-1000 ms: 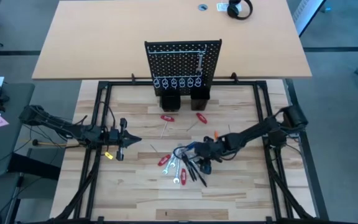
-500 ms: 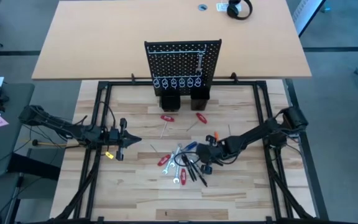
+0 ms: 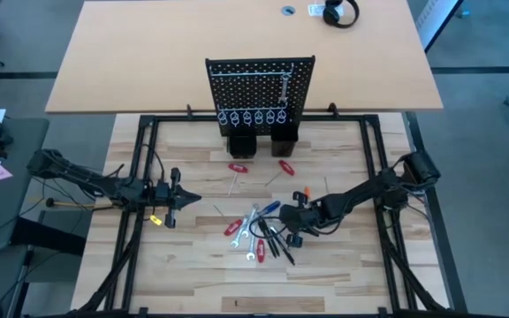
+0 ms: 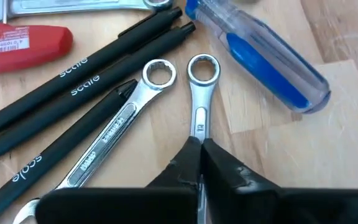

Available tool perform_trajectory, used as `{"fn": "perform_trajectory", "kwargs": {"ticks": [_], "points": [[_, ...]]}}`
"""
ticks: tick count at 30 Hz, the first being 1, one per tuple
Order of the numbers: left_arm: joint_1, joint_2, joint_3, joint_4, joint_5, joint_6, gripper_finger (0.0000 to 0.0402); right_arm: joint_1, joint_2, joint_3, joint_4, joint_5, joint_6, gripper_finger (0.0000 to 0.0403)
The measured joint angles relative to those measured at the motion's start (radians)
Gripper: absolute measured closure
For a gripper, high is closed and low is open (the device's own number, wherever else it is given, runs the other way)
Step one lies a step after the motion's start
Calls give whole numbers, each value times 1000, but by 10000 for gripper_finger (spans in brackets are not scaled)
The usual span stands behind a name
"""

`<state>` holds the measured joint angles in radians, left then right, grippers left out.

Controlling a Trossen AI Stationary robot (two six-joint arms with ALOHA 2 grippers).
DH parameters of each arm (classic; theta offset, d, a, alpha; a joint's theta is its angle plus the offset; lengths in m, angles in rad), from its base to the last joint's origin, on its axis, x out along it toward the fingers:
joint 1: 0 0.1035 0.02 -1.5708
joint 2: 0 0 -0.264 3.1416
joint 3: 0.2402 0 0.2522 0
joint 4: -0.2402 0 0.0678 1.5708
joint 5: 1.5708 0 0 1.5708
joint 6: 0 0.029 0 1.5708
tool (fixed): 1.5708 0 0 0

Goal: Hang tools onto peg board
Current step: Hang the wrench on the peg board

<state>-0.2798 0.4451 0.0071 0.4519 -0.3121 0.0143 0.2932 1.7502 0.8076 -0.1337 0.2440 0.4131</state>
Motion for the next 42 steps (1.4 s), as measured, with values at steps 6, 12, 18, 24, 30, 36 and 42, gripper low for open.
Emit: {"fn": "perform_trajectory", "kwargs": {"ticks": [6,12,18,24,30,36,42], "points": [[0,0,0,0,0,0,402,-1,-76,-7,-19,-13,6,390],[0,0,0,0,0,3,402,11,-101,-2,82,-70,69,329],[0,0,0,1,-1,3,401,43,3,60,64,-78,166,230],[0,0,0,1,-6,4,402,55,140,250,-171,-47,195,213],[0,0,0,-1,-7,4,401,54,207,353,-388,-43,193,252],[0,0,0,-18,-7,-1,401,53,205,304,-392,-63,192,326],[0,0,0,-21,-7,-7,401,52,200,283,-375,-84,185,373]]}}
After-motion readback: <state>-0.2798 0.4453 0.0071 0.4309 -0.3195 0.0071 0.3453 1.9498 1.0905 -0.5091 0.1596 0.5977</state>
